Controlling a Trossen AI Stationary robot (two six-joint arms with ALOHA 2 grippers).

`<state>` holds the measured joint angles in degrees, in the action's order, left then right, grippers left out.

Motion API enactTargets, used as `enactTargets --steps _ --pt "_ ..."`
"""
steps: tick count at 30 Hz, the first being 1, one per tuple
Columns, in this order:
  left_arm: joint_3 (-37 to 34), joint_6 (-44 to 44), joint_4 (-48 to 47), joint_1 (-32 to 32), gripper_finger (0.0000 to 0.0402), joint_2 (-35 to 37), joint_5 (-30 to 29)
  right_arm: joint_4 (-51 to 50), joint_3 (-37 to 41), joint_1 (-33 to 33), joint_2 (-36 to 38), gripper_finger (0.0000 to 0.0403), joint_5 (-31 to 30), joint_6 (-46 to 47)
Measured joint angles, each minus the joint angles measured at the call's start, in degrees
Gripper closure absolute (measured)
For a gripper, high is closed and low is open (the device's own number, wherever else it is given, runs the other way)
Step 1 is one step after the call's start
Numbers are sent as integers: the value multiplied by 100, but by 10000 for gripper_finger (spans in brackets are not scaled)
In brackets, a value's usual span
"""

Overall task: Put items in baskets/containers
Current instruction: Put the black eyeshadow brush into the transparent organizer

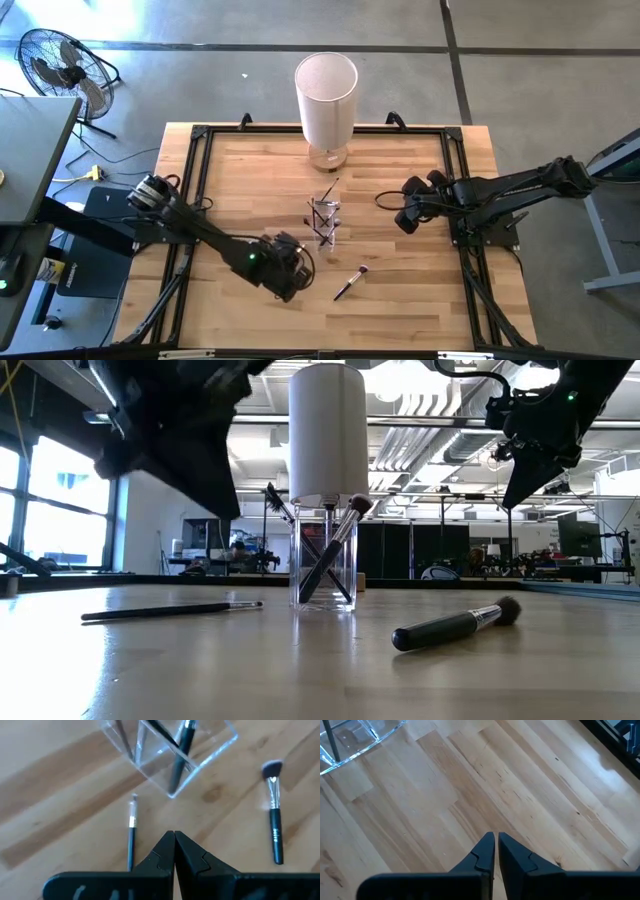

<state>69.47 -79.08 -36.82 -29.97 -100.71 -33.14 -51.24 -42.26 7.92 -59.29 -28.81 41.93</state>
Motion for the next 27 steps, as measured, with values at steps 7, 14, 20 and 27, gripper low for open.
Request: enactTargets --steps 7,14,20,27 --pt "-352 87 363 391 399 0 795 3 0 0 0 384 135 26" --pt "-361 479 246 860 360 -48 1791 2 0 0 0 385 155 119" --pt "-359 993 404 1057 315 -363 2396 3 0 0 0 384 184 153" --pt "-330 1278 518 1047 307 -677 2563 4 0 0 2 385 180 153"
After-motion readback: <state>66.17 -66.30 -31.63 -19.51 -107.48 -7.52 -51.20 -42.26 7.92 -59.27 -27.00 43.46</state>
